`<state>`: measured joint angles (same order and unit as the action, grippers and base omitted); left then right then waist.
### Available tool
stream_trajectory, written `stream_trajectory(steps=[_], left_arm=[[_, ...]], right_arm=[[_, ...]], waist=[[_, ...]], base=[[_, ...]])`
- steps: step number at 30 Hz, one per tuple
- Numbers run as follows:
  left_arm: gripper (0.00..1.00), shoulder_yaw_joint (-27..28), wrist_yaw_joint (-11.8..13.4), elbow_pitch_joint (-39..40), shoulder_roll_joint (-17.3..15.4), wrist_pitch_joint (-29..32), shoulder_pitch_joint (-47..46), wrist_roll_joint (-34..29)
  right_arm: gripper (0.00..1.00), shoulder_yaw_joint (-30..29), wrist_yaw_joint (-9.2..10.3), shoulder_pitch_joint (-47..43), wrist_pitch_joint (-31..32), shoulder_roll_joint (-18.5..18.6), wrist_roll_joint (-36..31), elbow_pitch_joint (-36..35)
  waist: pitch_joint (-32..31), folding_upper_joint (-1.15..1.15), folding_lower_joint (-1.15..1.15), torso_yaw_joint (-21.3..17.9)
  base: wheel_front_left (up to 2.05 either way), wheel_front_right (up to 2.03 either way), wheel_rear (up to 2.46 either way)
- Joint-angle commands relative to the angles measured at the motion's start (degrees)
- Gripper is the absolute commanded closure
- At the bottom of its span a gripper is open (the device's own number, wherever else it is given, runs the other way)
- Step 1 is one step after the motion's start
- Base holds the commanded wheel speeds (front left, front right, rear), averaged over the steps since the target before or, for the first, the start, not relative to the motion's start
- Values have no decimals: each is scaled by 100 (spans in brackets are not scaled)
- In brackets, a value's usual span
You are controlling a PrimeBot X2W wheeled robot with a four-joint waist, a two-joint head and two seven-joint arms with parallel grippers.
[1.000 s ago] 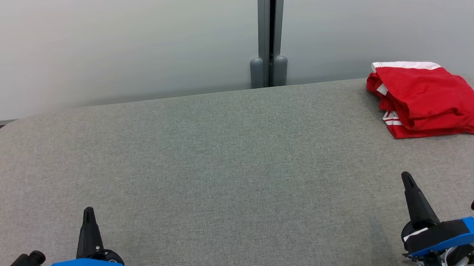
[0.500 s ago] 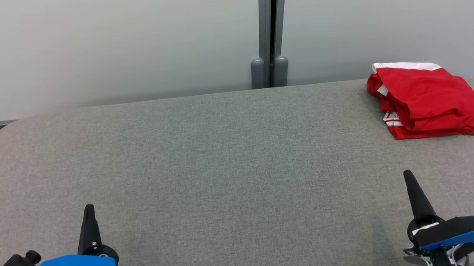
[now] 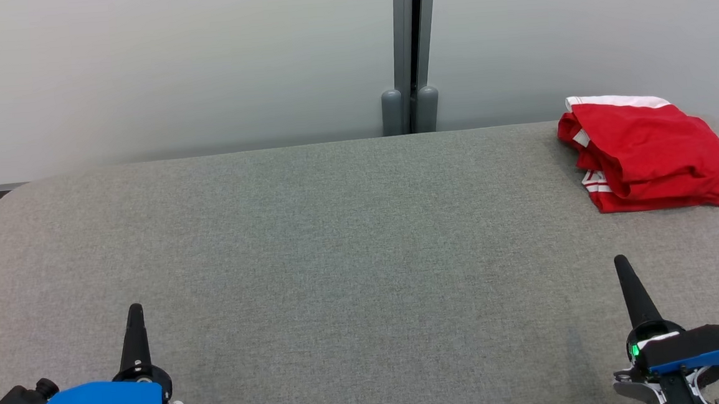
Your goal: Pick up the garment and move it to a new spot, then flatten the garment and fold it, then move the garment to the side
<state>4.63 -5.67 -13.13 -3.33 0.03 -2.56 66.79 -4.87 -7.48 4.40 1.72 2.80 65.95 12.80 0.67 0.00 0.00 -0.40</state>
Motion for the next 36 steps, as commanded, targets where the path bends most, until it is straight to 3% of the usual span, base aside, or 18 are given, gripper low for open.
stream_trajectory(steps=[1,36], left_arm=[[100,22,-44,23,-11,42,-146,143],[100,148,-149,-57,30,474,-322,1806]], right_arm=[[100,-25,-2,114,27,13,143,-21],[100,-129,-2,181,348,14,1866,78]], waist=[[-1,0,0,1],[-31,0,0,25]], base=[[0,0,0],[0,0,0]])
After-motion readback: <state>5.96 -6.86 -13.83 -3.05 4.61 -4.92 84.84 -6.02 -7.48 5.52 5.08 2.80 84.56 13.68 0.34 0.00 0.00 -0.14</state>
